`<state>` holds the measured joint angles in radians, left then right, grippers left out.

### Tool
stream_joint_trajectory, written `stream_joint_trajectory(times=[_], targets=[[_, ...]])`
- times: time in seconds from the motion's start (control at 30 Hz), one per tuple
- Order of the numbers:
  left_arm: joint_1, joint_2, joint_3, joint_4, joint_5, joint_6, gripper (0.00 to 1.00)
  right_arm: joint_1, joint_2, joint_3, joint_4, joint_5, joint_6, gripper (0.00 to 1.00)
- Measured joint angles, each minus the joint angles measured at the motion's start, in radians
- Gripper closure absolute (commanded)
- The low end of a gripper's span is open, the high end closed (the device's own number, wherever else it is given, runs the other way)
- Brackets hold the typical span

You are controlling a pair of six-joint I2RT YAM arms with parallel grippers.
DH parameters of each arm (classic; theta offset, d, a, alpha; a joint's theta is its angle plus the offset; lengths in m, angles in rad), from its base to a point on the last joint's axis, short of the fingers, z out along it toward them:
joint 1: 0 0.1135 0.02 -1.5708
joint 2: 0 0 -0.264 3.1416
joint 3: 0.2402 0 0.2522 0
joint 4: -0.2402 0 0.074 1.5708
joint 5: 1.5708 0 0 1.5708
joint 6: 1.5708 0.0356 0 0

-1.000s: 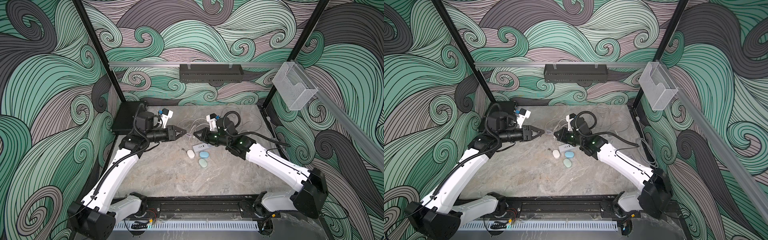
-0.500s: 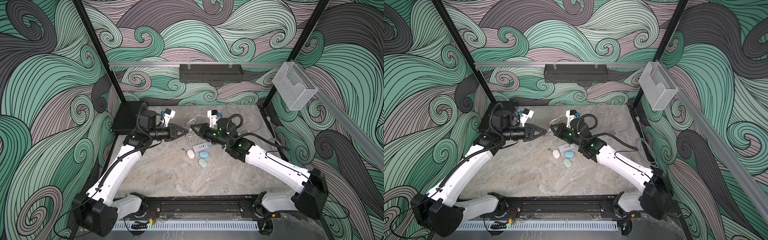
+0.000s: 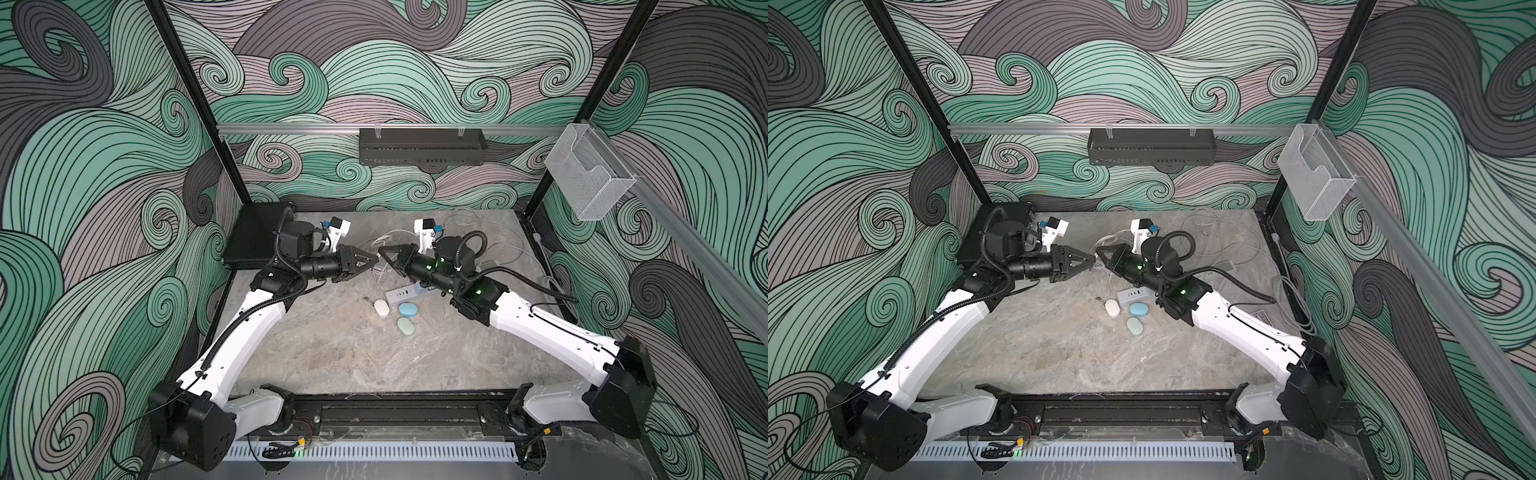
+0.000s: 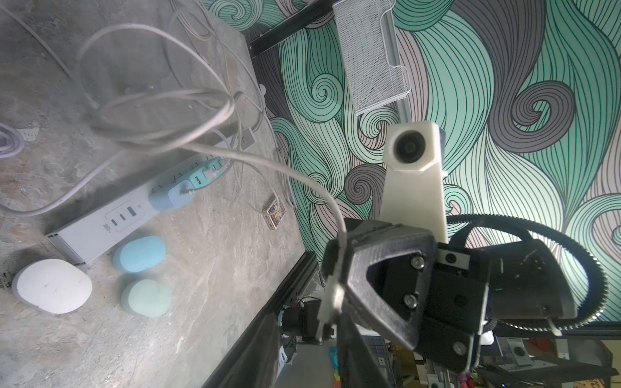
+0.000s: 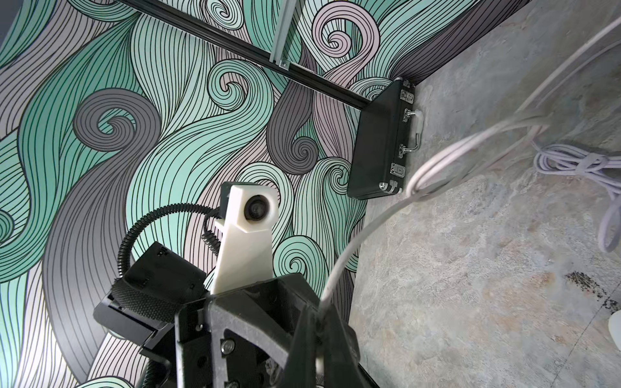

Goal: Charge the bluetooth headset
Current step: Adjust the charging cable.

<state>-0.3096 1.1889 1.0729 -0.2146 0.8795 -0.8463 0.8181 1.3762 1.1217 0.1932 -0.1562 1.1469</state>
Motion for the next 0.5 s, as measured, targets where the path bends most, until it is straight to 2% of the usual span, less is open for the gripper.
stream_joint_trajectory(times=[0.17, 0.37, 0.5], targets=[[0.000, -0.001, -0.024, 0.052, 0.000, -0.045, 0.85, 0.004, 0.015, -0.005, 0.010, -0.002, 0.022, 1.00], [0.000, -0.002, -0.034, 0.092, 0.001, -0.082, 0.91, 0.006, 0.016, -0.018, 0.037, 0.000, 0.047, 1.00], [0.000, -0.003, -0.039, 0.105, 0.004, -0.094, 1.00, 0.006, 0.016, -0.023, 0.048, 0.002, 0.062, 1.00]])
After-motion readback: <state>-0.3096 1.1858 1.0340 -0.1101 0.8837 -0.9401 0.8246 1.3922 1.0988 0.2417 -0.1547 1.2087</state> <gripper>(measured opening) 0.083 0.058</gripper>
